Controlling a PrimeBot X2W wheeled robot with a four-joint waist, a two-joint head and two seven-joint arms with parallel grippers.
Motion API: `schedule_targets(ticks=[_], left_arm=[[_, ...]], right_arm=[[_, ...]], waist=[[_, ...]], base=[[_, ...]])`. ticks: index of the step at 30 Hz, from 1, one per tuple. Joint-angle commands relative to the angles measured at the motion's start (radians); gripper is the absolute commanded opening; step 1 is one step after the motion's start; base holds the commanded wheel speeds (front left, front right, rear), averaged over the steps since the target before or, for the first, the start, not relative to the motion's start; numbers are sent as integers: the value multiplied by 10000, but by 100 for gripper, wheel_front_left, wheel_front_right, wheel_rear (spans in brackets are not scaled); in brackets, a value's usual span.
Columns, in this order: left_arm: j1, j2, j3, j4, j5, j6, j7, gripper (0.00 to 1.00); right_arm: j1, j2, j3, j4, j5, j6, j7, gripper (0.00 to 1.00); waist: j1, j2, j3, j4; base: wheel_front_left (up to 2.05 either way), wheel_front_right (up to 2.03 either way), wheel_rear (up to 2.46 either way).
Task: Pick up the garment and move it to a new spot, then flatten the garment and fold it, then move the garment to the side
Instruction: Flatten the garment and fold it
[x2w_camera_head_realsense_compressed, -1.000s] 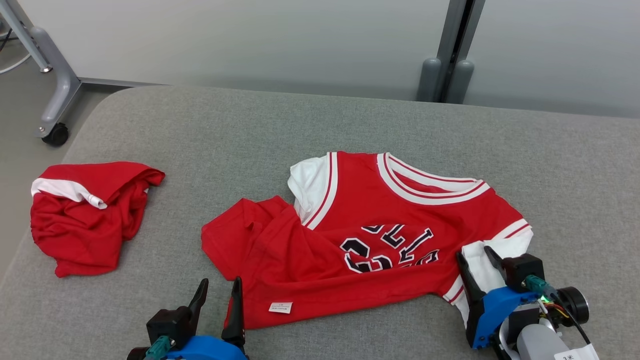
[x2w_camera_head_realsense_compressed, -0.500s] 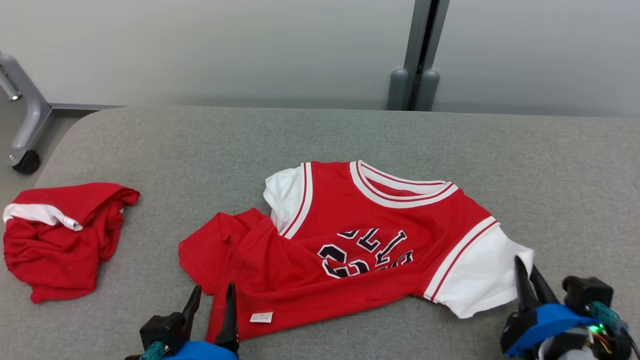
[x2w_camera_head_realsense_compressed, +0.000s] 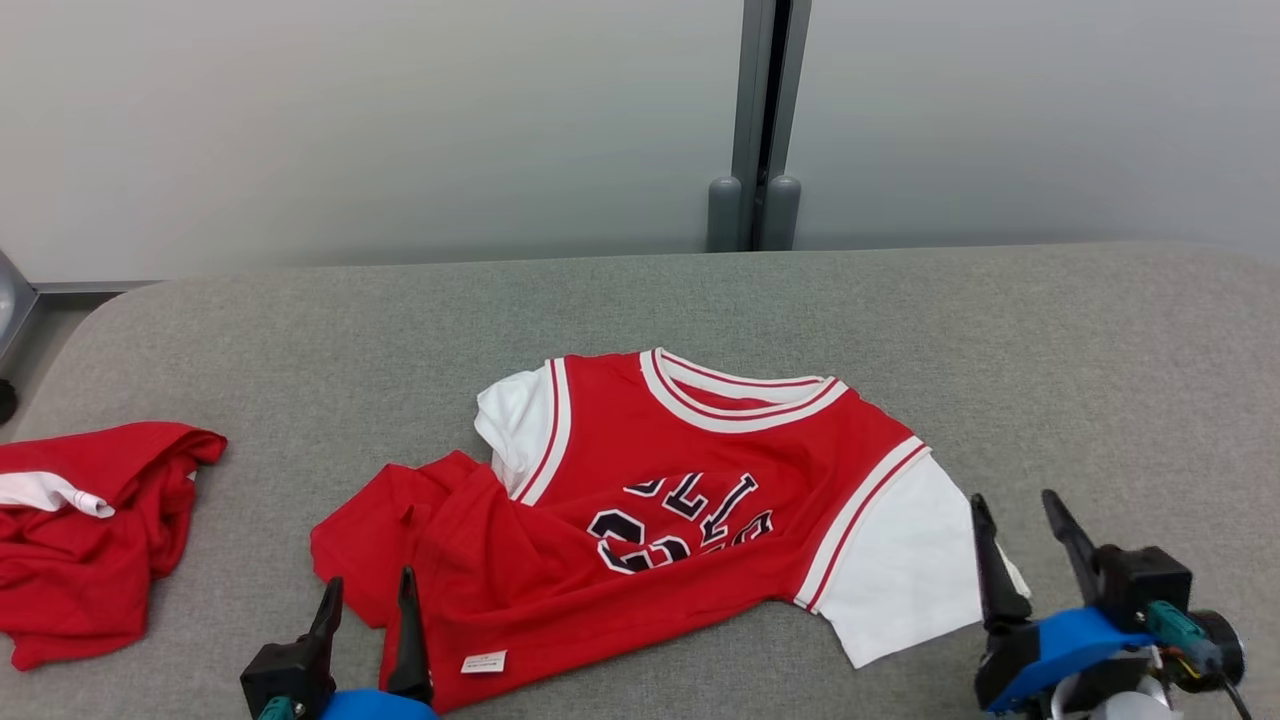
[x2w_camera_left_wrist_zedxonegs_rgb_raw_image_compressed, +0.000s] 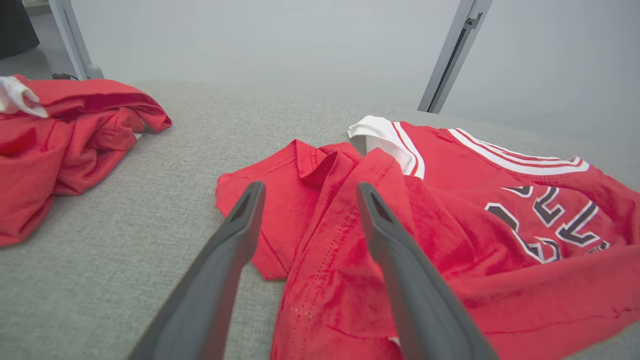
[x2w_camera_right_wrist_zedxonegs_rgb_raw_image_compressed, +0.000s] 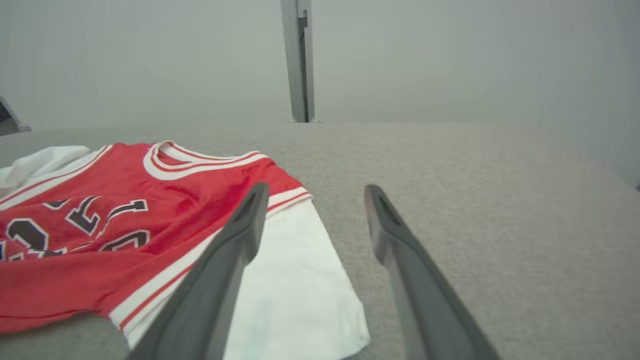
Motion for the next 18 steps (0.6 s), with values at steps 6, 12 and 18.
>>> schedule_targets(ticks=[6,12,18], left_arm=[[100,-2,159,-134,670,-105,-26,100],[227,-2,183,-54,745,-230,-26,100],[363,-2,177,310,580,-329,-27,100]], right_arm=[[-241,-20,1383,-348,-81,-1,-29,100],[-222,-75,2066,-82,85,-1,-29,100],[-47,-62,2373,402,239,-1,-29,100]], waist=[[1,0,-52,50],[1,0,-157,7],[1,0,-321,-117]], base=[[0,0,0],[0,0,0],[0,0,0]])
